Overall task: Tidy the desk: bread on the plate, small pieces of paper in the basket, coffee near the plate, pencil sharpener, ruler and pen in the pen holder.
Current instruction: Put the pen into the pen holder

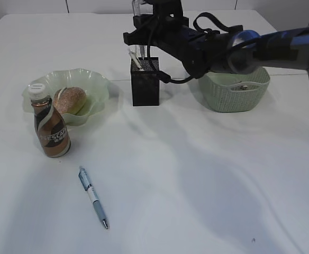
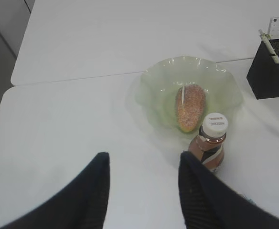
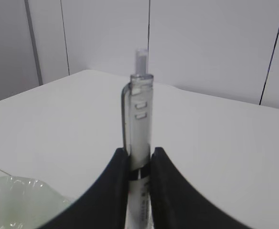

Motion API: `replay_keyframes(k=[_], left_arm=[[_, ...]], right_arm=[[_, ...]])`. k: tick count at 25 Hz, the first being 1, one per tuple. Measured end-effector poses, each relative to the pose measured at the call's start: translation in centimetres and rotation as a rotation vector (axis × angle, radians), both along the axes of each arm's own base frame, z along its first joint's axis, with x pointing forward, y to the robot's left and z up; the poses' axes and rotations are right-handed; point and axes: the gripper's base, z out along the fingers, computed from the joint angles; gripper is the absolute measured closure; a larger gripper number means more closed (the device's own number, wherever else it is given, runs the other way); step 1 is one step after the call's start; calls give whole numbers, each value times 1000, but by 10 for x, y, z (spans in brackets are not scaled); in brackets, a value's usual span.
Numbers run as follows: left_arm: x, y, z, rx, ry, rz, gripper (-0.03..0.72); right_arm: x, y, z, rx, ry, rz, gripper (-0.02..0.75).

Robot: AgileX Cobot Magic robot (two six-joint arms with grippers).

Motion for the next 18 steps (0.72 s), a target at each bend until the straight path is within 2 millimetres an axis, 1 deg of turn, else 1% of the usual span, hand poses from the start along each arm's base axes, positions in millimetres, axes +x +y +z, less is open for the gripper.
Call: replay_keyframes(k=[4,5,9,10,13,14,15,16,18], left_arm=[[3,-1,0,-1,-14,-5,358],[4,-1,0,-1,-14,-6,358],[11,-2,-3,0,-7,-9,358],[13,-3,-4,0,-5,-10,358],[17,-3,-7,2,4,-12,358],[18,-4,-8,2,8,-12,358],[19,-4,-9,3,12,-12,358],[20,-4,-9,3,15,-12,358],[21,-4,-10,4,18,-12,358]], right_arm=[[2,0,0,1,-8,-1,616],[11,-1,-10,-4,-13,-8,616],[14,-3,-18,-14,6,-13,616],[15,-3,-26,-25,33,-16,616],[16,-3,-35,-36,55,-17,616],[16,-3,-35,-36,55,-17,616],[16,-3,-42,-44,67,-17,616],[16,-3,-42,-46,69,-18,616],[17,-3,-50,-51,82,-17,616]])
